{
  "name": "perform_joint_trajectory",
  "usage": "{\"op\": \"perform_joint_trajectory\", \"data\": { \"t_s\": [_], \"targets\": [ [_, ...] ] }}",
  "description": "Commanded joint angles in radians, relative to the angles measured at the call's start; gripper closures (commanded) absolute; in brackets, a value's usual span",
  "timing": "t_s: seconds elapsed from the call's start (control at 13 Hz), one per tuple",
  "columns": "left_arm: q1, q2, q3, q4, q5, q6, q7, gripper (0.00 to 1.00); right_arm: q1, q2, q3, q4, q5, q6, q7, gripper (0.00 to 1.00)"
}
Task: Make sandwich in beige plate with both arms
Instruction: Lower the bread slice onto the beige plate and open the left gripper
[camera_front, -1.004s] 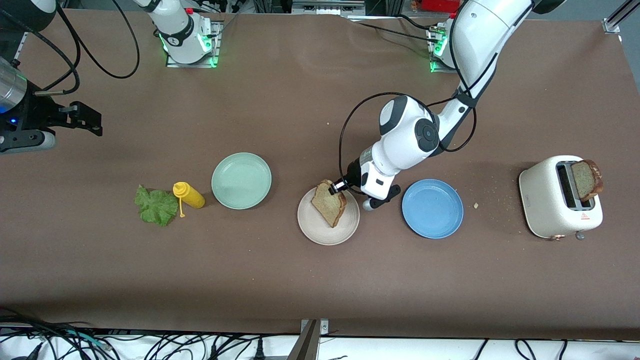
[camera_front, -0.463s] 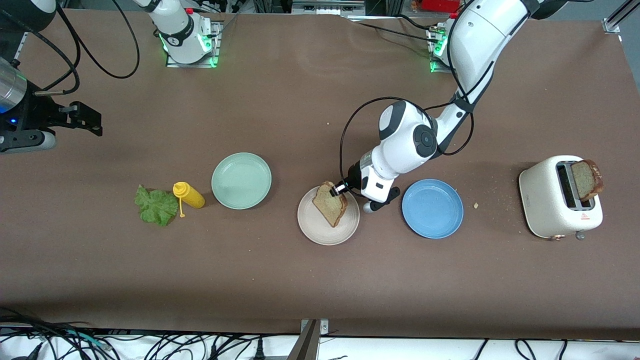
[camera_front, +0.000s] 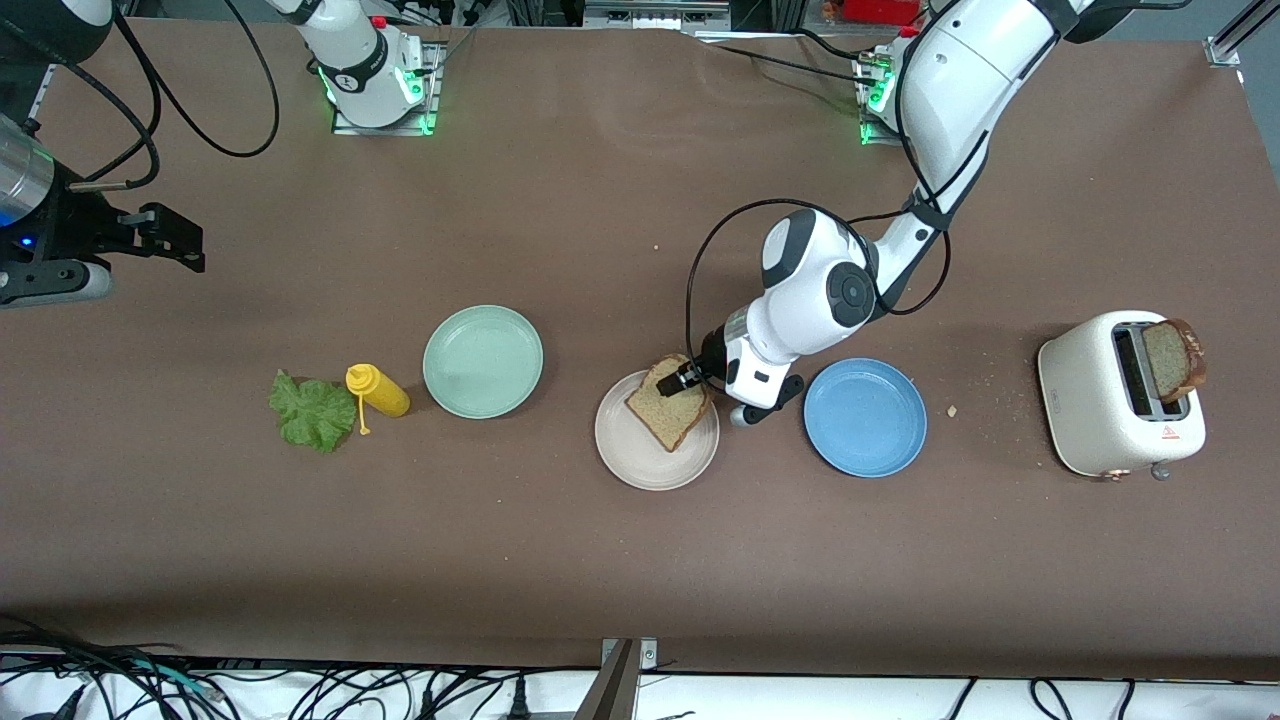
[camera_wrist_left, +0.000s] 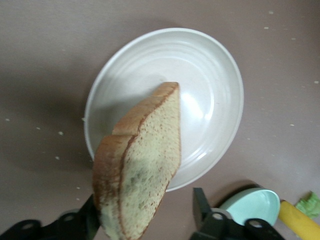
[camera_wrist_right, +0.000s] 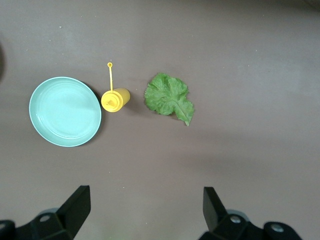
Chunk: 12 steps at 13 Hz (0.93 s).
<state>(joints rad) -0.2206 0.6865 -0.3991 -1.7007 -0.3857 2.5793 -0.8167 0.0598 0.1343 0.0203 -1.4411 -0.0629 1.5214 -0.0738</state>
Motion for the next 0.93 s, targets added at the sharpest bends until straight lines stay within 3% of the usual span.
{"op": "perform_joint_trajectory", "data": {
  "t_s": [0.0,0.39,0.85],
  "targets": [
    [-0.008,0.015,0.013,0.003,-0.015,-0.014,0.004,0.0,0.003,-0.007,0.0,0.001,-0.005,-0.001,0.011,0.0],
    [-0.017,0.031,0.014,0.003,-0.015,-0.018,0.004,0.0,0.003,-0.007,0.0,-0.001,-0.005,0.0,0.014,0.0],
    [-0.014,-0.011,0.043,0.024,0.087,-0.273,0.001,0.0,0.009,-0.007,0.0,-0.001,-0.003,0.0,0.017,0.0]
  ]
}}
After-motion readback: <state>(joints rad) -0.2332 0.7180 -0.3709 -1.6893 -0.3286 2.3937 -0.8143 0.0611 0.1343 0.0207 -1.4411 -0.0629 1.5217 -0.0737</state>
